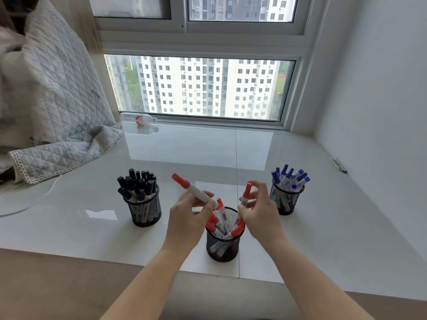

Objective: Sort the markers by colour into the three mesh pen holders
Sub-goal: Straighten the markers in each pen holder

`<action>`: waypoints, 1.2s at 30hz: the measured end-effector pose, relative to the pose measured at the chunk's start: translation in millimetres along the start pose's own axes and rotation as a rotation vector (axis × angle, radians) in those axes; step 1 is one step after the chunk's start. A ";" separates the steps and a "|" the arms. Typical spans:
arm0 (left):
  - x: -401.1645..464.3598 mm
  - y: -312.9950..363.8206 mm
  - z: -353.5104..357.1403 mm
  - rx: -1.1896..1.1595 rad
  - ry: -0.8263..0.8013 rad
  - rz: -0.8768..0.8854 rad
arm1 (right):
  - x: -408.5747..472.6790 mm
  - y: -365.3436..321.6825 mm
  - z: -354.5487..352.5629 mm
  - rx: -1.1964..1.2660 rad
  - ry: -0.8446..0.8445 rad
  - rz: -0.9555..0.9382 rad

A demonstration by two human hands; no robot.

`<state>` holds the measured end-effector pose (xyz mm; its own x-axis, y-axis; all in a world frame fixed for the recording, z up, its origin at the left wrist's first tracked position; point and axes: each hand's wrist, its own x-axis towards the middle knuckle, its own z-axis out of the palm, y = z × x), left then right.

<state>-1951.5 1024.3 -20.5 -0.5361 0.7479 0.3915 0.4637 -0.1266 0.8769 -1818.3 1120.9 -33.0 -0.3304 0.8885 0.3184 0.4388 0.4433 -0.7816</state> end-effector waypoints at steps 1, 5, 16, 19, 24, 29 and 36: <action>0.5 0.4 -0.7 0.007 0.015 0.007 | -0.7 0.8 0.3 -0.033 0.012 -0.047; 3.0 -0.3 -6.7 0.044 0.085 -0.004 | -2.8 3.2 2.1 -0.141 -0.043 -0.138; -6.1 -5.0 -8.8 0.034 -0.043 -0.016 | -3.1 6.1 3.6 -0.147 -0.068 -0.068; -9.7 -4.9 -4.9 0.107 -0.011 0.028 | 1.2 2.1 3.0 -0.160 -0.076 -0.074; -18.5 -8.4 2.0 0.161 0.010 0.061 | 11.8 -6.5 10.2 -0.242 -0.129 -0.122; -20.7 -13.0 4.3 0.185 0.043 0.028 | 20.1 -11.1 18.1 -0.408 -0.181 -0.128; -20.9 -15.7 1.5 0.266 0.022 0.074 | 24.2 -18.3 23.3 -0.532 -0.228 -0.112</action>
<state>-1946.5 1011.6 -42.9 -0.5076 0.7285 0.4600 0.6697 -0.0022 0.7426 -1853.8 1131.5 -23.4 -0.5449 0.8107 0.2141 0.7301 0.5843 -0.3543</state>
